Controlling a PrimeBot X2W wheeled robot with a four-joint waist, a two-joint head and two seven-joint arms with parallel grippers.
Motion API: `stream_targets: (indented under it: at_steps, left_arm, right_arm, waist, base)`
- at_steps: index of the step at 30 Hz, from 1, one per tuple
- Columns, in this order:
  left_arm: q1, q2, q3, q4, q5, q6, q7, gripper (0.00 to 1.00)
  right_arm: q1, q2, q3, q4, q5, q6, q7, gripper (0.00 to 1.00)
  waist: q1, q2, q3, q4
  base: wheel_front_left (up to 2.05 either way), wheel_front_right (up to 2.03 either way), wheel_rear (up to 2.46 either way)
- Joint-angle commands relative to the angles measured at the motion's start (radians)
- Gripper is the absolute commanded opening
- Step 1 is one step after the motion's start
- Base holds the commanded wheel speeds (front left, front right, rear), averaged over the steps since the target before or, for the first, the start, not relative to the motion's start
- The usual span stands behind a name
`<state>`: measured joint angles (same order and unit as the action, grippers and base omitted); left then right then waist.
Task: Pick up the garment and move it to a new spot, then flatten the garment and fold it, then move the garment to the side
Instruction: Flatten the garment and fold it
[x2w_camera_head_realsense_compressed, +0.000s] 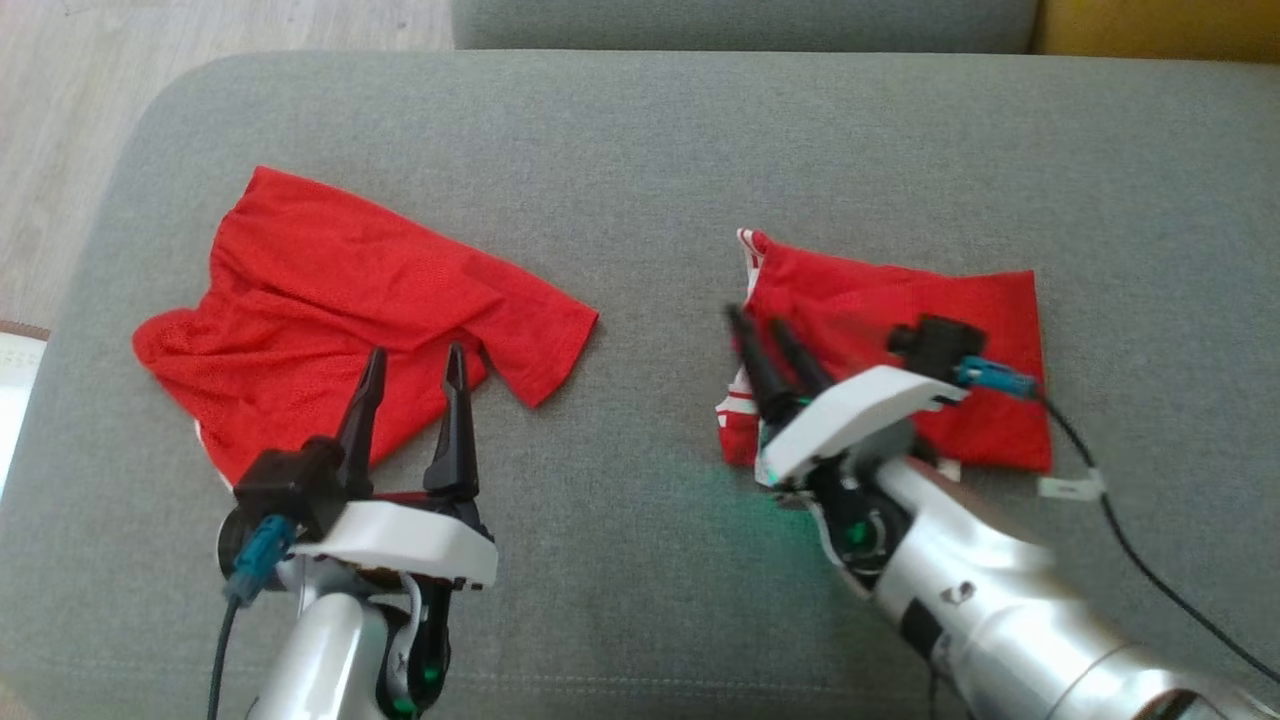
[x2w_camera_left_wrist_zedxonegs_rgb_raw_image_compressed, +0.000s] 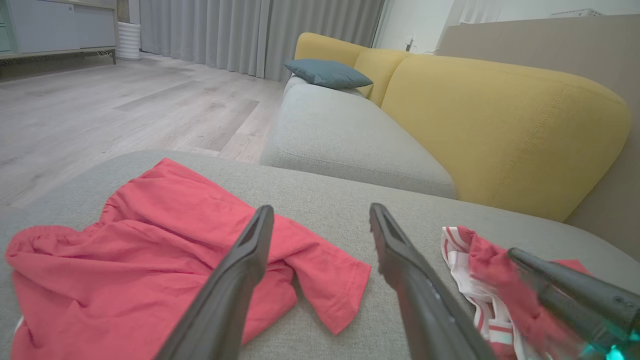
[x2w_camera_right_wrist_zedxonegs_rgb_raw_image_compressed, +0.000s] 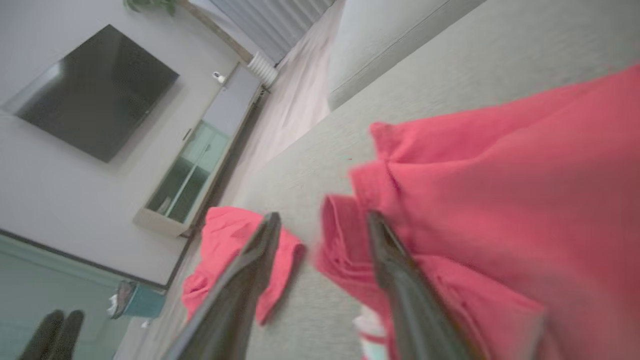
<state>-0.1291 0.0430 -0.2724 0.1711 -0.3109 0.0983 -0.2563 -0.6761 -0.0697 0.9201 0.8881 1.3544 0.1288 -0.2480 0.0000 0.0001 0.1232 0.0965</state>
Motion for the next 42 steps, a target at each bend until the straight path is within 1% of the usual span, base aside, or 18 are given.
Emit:
stream_targets:
  at_steps: [1,4,7,10,13,17,19,21,23,25,27,31,35,38,42]
  left_arm:
    - [-0.039,0.007,0.036,-0.026,-0.004,0.008,-0.006,1.00]
    - [-0.041,0.007,0.041,-0.026,-0.006,0.010,-0.006,1.00]
    - [-0.041,0.007,0.044,-0.026,-0.009,0.011,-0.006,1.00]
    - [-0.038,0.007,0.050,-0.031,-0.010,0.013,-0.006,1.00]
    - [-0.035,0.007,0.059,-0.046,-0.011,0.012,-0.006,1.00]
    - [-0.035,0.007,0.070,-0.079,-0.016,0.011,-0.006,1.00]
    - [-0.037,0.007,0.075,-0.100,-0.017,0.011,-0.006,1.00]
    - [-0.042,0.007,0.078,-0.121,-0.018,0.010,-0.006,1.00]
    - [-0.047,0.007,0.079,-0.138,-0.015,0.008,-0.006,1.00]
    - [-0.052,0.007,0.080,-0.152,-0.012,0.006,-0.006,1.00]
    - [-0.055,0.007,0.083,-0.163,-0.009,0.005,-0.006,1.00]
    - [-0.051,0.007,0.084,-0.173,0.007,-0.001,-0.006,1.00]
    - [-0.039,0.007,0.080,-0.161,0.034,-0.011,-0.006,1.00]
    - [-0.026,0.007,0.078,-0.157,0.056,-0.019,-0.006,1.00]
    - [-0.012,0.007,0.071,-0.154,0.083,-0.024,-0.006,1.00]
  right_arm:
    - [-0.033,0.019,0.021,-0.039,0.014,0.002,-0.013,1.00]
    - [-0.057,0.019,0.042,-0.059,0.036,0.002,-0.013,1.00]
    - [-0.084,0.019,0.044,-0.072,0.033,0.002,-0.013,1.00]
    - [-0.119,0.019,0.017,-0.059,-0.018,0.002,-0.014,1.00]
    - [-0.158,0.019,-0.043,-0.008,-0.142,0.002,-0.014,1.00]
    - [-0.181,0.015,-0.181,0.056,-0.384,0.002,-0.014,1.00]
    - [-0.170,-0.011,-0.264,0.049,-0.517,0.002,-0.014,1.00]
    - [-0.134,-0.040,-0.353,0.010,-0.641,0.002,-0.014,1.00]
    - [-0.081,-0.068,-0.438,-0.058,-0.774,0.002,-0.014,1.00]
    - [-0.009,-0.079,-0.528,-0.132,-0.883,0.002,-0.014,1.00]
    - [0.067,-0.079,-0.611,-0.207,-0.984,0.002,-0.014,1.00]
    - [0.202,-0.049,-0.742,-0.335,-1.136,0.002,-0.014,1.00]
    - [0.303,-0.011,-0.841,-0.446,-1.233,0.002,-0.014,1.00]
    - [0.362,0.008,-0.872,-0.508,-1.272,0.002,-0.014,1.00]
    - [0.410,0.017,-0.900,-0.543,-1.284,0.002,-0.014,1.00]
  waist:
    - [0.0000,-0.0001,0.000,-0.004]
    - [0.0000,-0.0001,-0.003,-0.017]
    - [0.0000,-0.0001,-0.011,-0.032]
    - [0.0000,-0.0001,-0.020,-0.052]
    - [0.0000,-0.0001,-0.030,-0.075]
    - [0.0000,-0.0001,-0.036,-0.109]
    - [0.0000,-0.0001,-0.036,-0.125]
    - [0.0000,-0.0001,-0.034,-0.138]
    - [0.0000,-0.0001,-0.030,-0.150]
    - [0.0000,-0.0001,-0.027,-0.159]
    - [0.0000,-0.0001,-0.024,-0.168]
    - [0.0000,-0.0001,-0.016,-0.184]
    - [0.0000,-0.0001,-0.012,-0.194]
    - [0.0000,-0.0001,-0.008,-0.197]
    - [0.0000,-0.0001,-0.005,-0.195]
  base:
    - [0.00,0.00,0.00]
    - [0.00,0.00,0.00]
    - [0.00,0.00,0.00]
    - [0.00,0.00,0.00]
    - [0.00,0.00,0.00]
    - [0.00,0.00,0.00]
    - [0.00,0.00,0.00]
    - [0.00,0.00,0.00]
    - [0.00,0.00,0.00]
    - [0.00,0.00,0.00]
    - [0.00,0.00,0.00]
    - [0.00,0.00,0.00]
    - [0.00,0.00,0.00]
    - [0.00,0.00,0.00]
    - [0.00,0.00,0.00]
